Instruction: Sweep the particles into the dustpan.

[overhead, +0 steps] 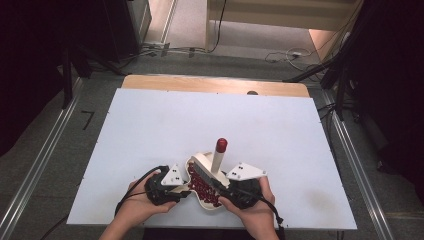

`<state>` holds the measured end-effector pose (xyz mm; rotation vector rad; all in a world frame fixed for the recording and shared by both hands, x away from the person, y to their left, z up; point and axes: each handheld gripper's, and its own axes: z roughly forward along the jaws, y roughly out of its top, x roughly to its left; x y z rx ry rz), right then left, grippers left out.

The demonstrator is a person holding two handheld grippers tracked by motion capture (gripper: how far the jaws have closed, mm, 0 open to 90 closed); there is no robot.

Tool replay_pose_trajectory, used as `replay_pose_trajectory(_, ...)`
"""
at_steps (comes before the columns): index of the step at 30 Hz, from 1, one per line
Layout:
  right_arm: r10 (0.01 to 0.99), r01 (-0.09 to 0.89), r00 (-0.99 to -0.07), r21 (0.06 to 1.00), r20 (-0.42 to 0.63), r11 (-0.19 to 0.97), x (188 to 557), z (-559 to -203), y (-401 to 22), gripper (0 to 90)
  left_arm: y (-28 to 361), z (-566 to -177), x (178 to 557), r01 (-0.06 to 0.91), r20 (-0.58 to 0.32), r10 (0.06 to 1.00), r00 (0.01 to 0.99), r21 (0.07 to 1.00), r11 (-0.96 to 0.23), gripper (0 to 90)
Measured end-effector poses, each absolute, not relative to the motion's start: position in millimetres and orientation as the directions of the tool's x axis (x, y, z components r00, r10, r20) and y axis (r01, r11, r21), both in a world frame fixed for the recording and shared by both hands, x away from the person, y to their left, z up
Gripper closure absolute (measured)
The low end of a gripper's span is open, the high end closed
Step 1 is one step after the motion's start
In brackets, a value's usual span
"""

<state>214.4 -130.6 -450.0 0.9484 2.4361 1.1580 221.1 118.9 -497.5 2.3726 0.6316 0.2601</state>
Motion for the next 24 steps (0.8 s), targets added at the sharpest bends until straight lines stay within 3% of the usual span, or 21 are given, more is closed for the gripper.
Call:
replay_pose_trajectory(6,0.721,0.454,-0.693,0.788,0.020,0.415,226,-441,-155,65.4,119,-498,221,0.373,0.017,0.503,0.864,0.648,-0.663,66.4)
replay_pose_trajectory(13,0.775,0.498,-0.632,0.757,-0.018,0.423,240,-458,-164,65.4,118,-499,222,0.377,0.012,0.506,0.862,0.653,-0.657,66.4)
replay_pose_trajectory(24,0.662,0.441,-0.749,0.748,0.003,0.496,221,-455,-134,65.4,120,-503,223,0.372,0.008,0.503,0.864,0.663,-0.649,66.4)
